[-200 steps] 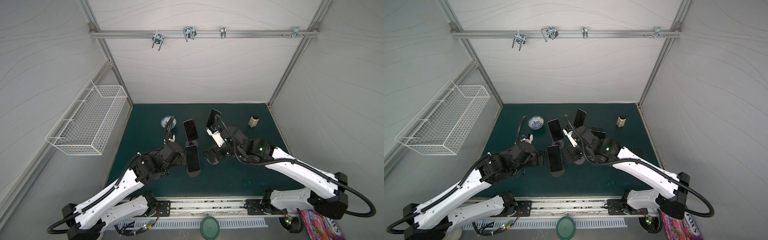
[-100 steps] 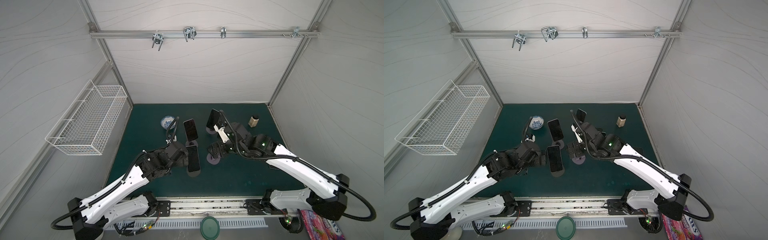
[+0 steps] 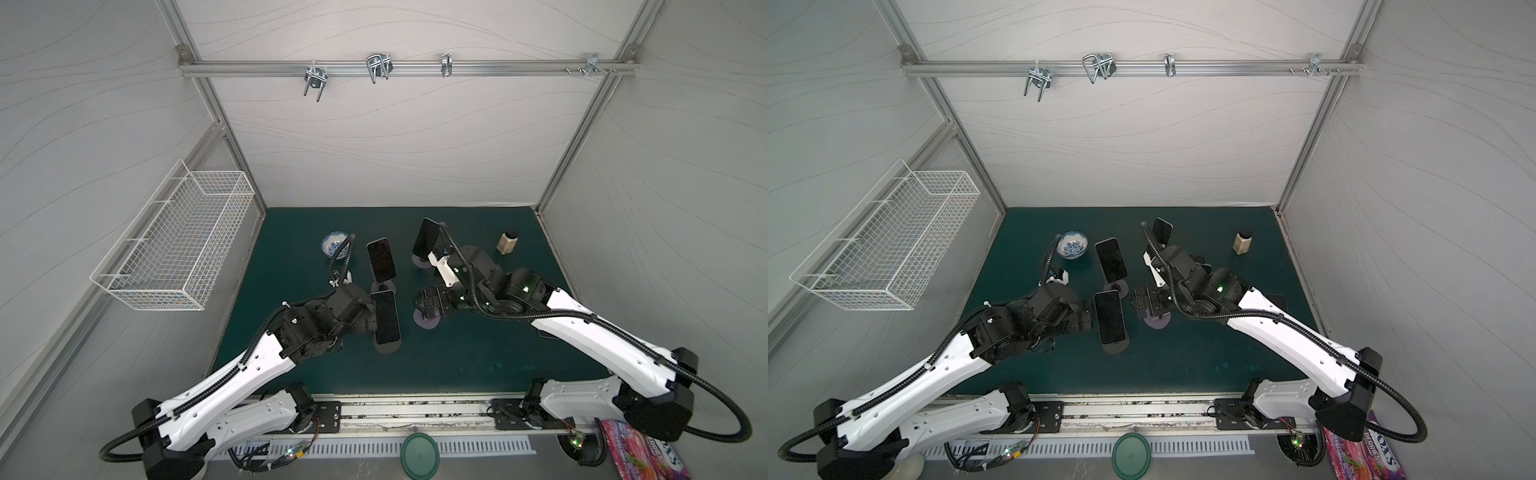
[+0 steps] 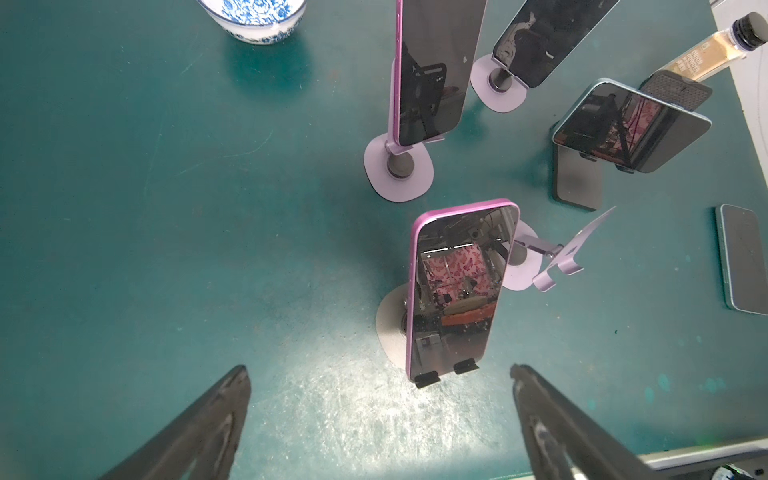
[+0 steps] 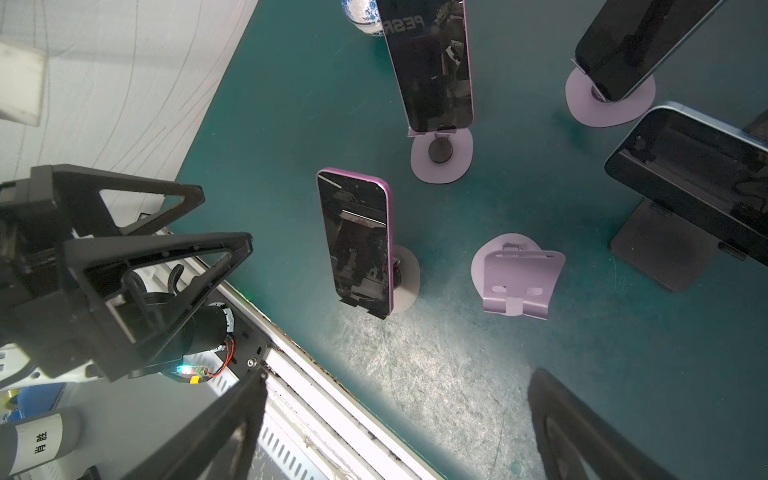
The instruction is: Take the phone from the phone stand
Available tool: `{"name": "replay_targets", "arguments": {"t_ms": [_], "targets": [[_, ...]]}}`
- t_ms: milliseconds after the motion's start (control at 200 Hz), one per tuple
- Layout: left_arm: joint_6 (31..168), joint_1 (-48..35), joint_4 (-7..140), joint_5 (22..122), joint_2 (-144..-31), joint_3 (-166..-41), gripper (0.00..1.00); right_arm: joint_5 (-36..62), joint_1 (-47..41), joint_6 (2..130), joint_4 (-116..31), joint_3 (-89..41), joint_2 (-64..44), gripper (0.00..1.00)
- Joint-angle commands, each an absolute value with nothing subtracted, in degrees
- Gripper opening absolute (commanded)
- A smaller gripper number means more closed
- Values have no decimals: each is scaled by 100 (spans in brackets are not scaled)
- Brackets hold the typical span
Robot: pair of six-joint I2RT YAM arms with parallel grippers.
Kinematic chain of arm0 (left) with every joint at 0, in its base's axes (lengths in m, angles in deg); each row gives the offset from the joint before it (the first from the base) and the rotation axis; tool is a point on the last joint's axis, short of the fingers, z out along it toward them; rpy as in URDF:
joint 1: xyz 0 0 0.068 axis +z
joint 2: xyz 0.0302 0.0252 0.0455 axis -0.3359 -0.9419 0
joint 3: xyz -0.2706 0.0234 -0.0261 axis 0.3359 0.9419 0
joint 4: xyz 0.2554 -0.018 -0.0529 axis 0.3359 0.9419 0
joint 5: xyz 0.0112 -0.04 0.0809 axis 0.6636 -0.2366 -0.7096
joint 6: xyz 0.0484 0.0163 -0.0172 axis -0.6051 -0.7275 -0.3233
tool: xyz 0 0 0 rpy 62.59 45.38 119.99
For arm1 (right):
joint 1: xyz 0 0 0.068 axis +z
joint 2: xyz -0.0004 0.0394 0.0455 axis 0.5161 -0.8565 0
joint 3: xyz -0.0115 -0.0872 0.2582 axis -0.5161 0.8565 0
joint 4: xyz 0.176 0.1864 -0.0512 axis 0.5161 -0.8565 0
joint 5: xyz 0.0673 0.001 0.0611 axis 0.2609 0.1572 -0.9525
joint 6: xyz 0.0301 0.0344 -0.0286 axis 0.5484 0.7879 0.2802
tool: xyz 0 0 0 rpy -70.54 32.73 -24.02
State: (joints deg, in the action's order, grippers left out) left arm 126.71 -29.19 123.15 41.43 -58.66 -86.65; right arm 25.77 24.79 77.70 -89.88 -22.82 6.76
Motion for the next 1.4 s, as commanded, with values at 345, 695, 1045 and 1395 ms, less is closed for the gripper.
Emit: {"name": "replay_targets", "arguments": {"t_ms": [345,695,1045,1395], "targets": [[12966,-3053,12071,4168,-6297,-8741,99,2663,2450,7961,-9207,-1838,1221,99],[13194,-3369,11873,3953,-6860,-8889,99,2378,2422,8001,-9180,-1735,1254,99],[13392,-3486,11981,3824,-7173,-8999,99,2304,2422,8141,-9010,-1478,1283,99],[13485,-3538,11831,3785,-7327,-8974,99,2316,2421,8316,-9014,-1452,1271,99]]}}
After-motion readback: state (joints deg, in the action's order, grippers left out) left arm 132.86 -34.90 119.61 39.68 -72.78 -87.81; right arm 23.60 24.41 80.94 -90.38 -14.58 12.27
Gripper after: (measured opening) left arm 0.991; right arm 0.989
